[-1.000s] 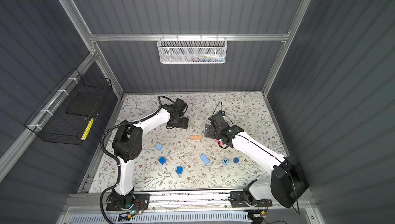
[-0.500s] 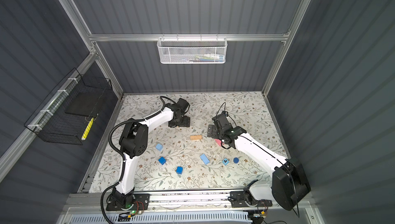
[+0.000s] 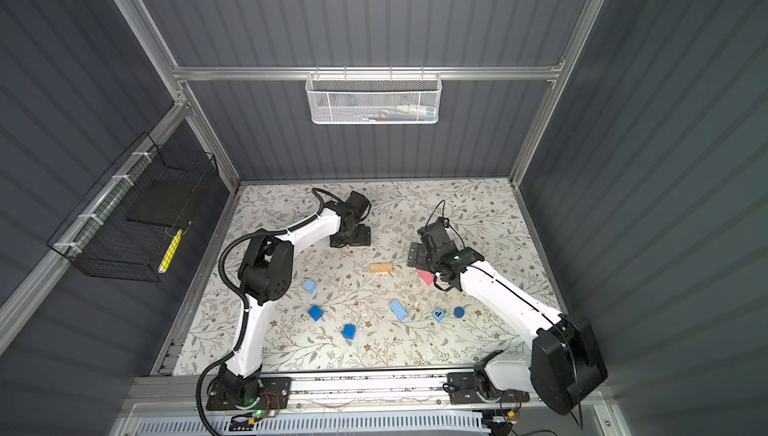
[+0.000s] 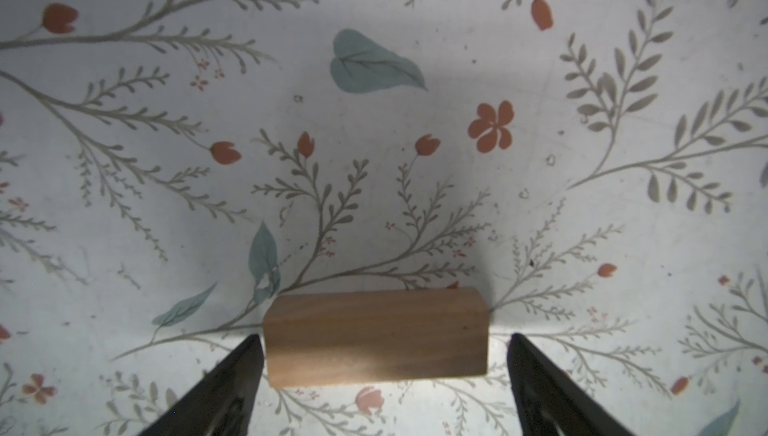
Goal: Build the wood block tower
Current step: 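Close the left gripper on the farther wooden block, then lift the wooden block with the left gripper over the placed wooden block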
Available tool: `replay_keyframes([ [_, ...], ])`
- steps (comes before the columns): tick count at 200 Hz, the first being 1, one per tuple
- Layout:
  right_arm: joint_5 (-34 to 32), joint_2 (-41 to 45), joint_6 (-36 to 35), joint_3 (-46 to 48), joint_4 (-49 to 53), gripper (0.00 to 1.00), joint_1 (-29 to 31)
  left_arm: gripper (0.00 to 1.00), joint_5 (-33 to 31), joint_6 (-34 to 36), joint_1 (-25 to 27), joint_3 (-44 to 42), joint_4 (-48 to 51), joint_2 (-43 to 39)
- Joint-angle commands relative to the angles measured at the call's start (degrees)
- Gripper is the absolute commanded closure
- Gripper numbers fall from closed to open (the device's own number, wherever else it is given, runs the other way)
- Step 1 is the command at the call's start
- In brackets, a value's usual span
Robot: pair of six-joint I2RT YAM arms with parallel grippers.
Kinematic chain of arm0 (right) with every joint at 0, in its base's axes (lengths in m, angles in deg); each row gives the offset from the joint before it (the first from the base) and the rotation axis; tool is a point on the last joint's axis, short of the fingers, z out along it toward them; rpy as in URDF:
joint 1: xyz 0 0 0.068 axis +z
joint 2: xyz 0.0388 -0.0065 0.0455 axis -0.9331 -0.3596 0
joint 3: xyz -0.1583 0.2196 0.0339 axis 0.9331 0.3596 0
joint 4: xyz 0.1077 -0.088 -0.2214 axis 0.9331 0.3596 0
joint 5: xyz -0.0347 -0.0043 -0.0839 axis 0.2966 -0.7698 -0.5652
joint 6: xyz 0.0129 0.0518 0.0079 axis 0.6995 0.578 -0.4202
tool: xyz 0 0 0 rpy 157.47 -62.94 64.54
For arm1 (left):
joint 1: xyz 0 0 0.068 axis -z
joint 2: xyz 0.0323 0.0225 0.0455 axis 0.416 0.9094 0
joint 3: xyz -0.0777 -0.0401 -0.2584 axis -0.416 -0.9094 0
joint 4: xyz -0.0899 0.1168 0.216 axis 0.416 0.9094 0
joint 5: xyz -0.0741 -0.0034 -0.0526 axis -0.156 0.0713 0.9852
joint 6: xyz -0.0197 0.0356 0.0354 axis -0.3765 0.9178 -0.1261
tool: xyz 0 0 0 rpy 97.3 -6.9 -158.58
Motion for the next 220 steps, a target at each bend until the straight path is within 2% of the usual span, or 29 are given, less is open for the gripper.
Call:
replay_keyframes([
  [1,0.0,0.2,0.3,0.8,0.4,0.01,-0.3,0.10,-0.3,-0.9,-0.1,1.6,1.8,1.3],
  [57,0.3,-0.2,0.6,0.9,0.4,0.01,-0.3,0.15,0.1,-1.1,-0.1,1.5,1.6,1.7],
  [145,-0.1,0.4,0.4,1.1,1.0,0.01,-0.8,0.17,-1.1,-1.2,-0.1,2.7,1.6,3.3],
  [192,0.2,0.4,0.9,1.6,0.9,0.01,-0.8,0.28,-0.5,-1.7,-0.1,2.0,1.8,3.0],
  [220,0.5,0.3,0.8,1.7,0.6,0.01,-0.8,0.31,1.5,-2.3,0.0,1.2,2.1,2.3],
])
